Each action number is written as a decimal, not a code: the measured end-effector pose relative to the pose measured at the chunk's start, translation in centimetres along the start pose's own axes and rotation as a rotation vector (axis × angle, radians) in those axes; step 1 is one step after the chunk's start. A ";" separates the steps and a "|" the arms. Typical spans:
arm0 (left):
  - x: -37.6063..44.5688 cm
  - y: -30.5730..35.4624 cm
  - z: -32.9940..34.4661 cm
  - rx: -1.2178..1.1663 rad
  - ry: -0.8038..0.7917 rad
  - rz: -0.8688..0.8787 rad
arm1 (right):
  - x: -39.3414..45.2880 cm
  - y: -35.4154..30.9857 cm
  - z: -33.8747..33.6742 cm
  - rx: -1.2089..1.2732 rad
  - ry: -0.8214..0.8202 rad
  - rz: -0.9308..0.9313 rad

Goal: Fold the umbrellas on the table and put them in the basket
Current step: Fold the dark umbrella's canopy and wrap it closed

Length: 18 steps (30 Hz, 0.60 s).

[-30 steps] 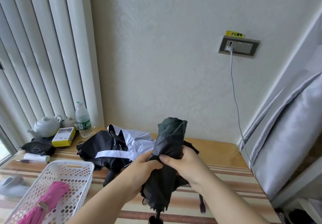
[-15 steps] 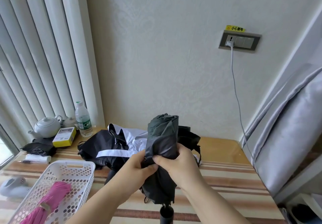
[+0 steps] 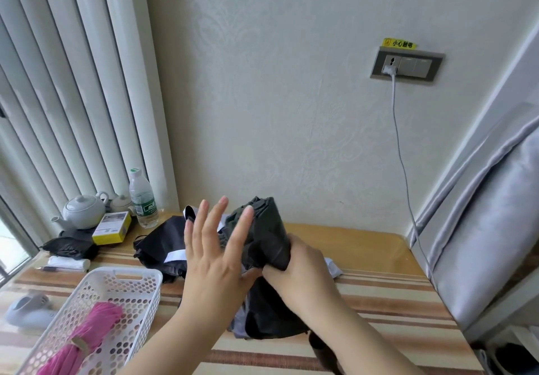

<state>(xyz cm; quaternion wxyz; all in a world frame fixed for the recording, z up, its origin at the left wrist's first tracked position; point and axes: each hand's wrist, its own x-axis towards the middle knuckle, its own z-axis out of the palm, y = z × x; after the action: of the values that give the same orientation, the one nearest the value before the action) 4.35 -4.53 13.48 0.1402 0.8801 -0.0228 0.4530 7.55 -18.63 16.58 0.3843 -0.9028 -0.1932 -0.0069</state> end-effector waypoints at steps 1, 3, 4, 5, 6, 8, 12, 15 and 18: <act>0.1 0.1 -0.2 0.043 0.003 0.033 | 0.3 0.3 -0.2 0.029 -0.010 0.030; 0.1 0.4 -0.7 0.053 0.006 0.025 | 1.1 1.0 -0.5 0.156 0.003 0.136; 0.0 0.8 -1.1 0.053 0.025 0.021 | 1.4 1.3 -0.5 0.250 0.025 0.204; -0.1 1.4 -1.4 0.055 0.053 0.031 | 1.7 1.6 -0.4 0.361 0.062 0.285; -0.3 2.3 -1.7 0.057 0.078 0.062 | 2.0 1.9 -0.3 0.486 0.107 0.378; -1.4 3.9 -1.6 0.010 0.053 0.173 | 2.4 2.4 -0.1 0.721 0.170 0.580; -3.0 5.0 -0.8 -0.016 -0.306 -0.062 | 2.5 2.7 0.0 0.956 0.172 0.842; -1.8 4.2 -1.4 0.102 -0.589 -0.425 | 2.5 2.5 -0.1 1.053 0.210 0.840; -0.7 3.0 -1.5 -0.016 -0.700 -0.655 | 2.3 1.9 -0.5 1.129 0.202 0.804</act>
<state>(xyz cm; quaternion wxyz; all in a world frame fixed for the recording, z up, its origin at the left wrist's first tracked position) 2.23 -7.07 14.44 0.2663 0.9396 0.2062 0.0611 10.38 -19.39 15.94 0.7832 -0.5615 0.2183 0.1535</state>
